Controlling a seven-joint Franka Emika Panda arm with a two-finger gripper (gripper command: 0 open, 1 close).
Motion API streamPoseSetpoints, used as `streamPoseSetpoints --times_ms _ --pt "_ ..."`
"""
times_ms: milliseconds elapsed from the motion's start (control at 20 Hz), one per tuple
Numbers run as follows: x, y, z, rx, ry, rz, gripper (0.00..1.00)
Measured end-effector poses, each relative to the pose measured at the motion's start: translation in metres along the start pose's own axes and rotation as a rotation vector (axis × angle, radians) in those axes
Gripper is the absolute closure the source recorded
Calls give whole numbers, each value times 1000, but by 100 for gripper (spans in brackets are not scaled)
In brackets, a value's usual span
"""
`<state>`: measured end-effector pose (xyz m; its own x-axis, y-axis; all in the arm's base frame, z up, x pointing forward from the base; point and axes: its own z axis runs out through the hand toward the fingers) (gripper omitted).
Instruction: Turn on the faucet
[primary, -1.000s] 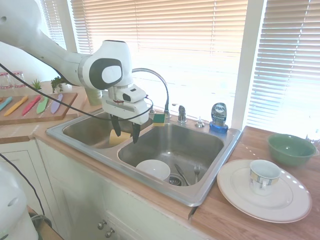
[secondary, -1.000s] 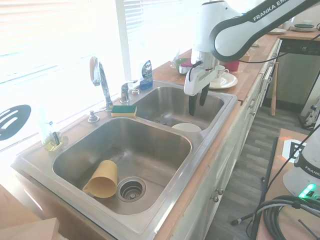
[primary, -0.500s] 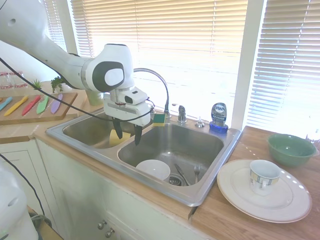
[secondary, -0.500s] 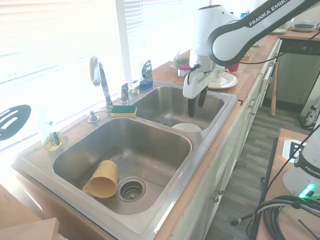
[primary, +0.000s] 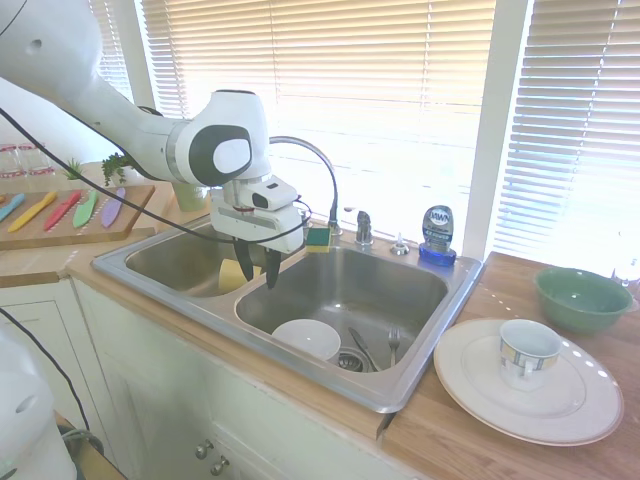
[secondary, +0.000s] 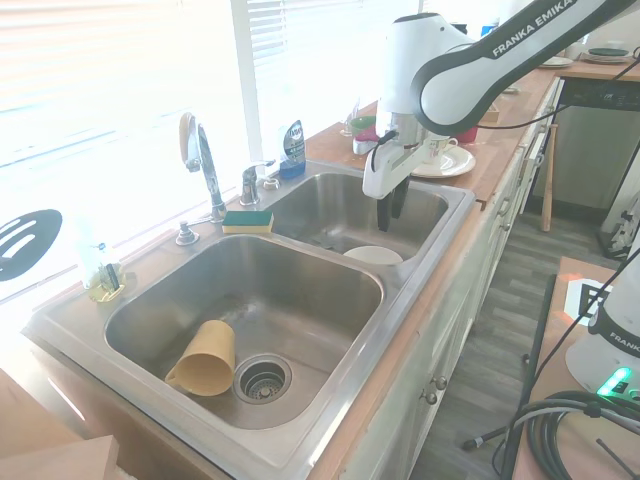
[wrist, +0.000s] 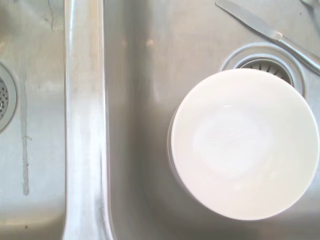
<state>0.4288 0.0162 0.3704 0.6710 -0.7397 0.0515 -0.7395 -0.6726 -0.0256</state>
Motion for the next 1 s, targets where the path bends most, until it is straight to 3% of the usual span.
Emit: streamPoseSetpoints --times_ms 300,1000 --pt "24 -21 -5 19 46 23 100" --pt "149 -146 -2 71 83 101 100"
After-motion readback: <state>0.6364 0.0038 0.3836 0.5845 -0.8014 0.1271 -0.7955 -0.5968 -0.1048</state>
